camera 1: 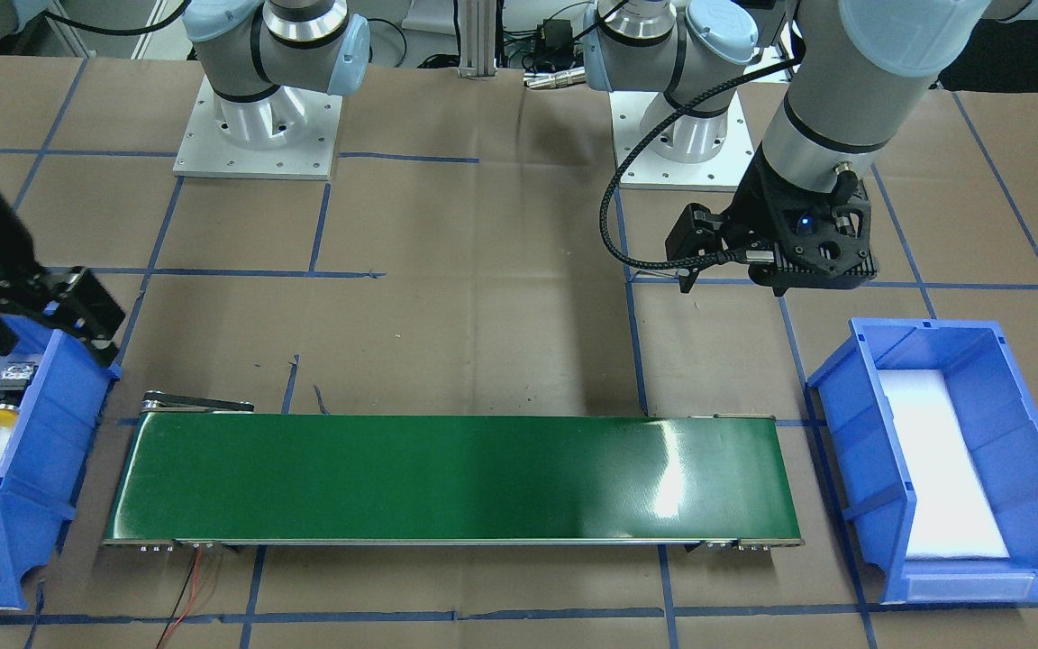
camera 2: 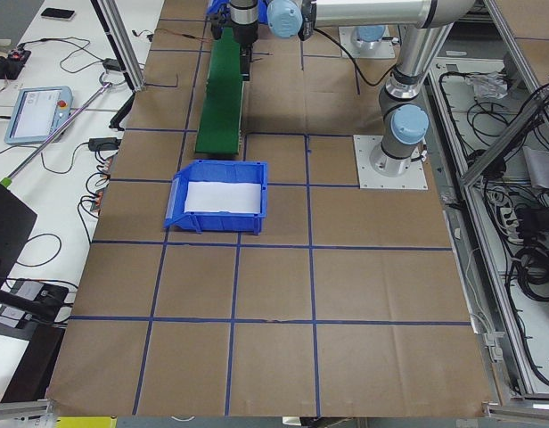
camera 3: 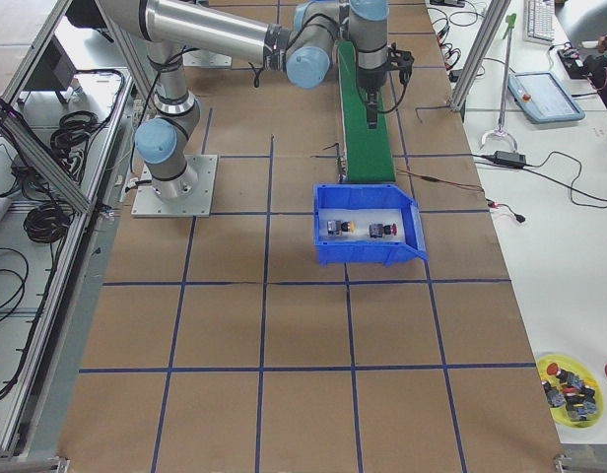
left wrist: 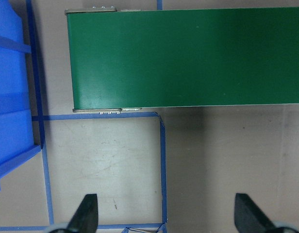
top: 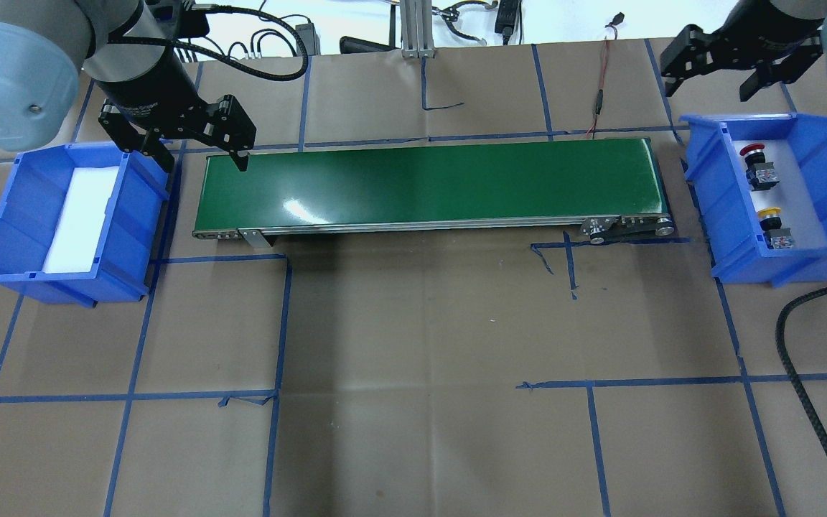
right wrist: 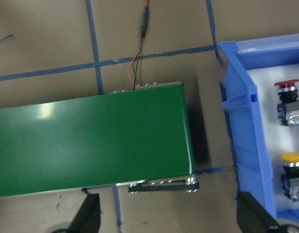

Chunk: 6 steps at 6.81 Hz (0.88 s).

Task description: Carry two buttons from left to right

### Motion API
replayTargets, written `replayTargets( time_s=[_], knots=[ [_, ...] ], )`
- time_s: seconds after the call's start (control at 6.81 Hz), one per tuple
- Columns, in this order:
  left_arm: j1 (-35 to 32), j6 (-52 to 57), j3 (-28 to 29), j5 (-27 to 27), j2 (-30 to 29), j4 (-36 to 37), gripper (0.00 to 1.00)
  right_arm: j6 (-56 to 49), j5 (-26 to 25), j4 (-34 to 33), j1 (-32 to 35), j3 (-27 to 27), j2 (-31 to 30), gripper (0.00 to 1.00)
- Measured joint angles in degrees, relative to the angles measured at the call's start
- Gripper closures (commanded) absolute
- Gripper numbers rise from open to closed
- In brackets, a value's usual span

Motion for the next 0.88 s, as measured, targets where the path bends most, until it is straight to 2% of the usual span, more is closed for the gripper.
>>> replayTargets(
  time_s=[0.15, 0.44, 0.88],
  knots=[
    [0.0, -0.04, -0.03, -0.09, 0.02, 0.0, 0.0, 4.03, -0.83, 3.56, 4.42, 0.2, -2.44, 0.0],
    [-0.02, -0.07, -0.04, -0.2, 0.02, -0.04, 0.0, 7.74, -3.41, 6.48, 9.53, 1.37, -6.07, 0.0],
    [-0.03, -0.07, -0.04, -0.2, 0.02, -0.05, 0.0, 8.33, -3.48, 8.63, 10.91, 2.33, -8.31, 0.0]
  ],
)
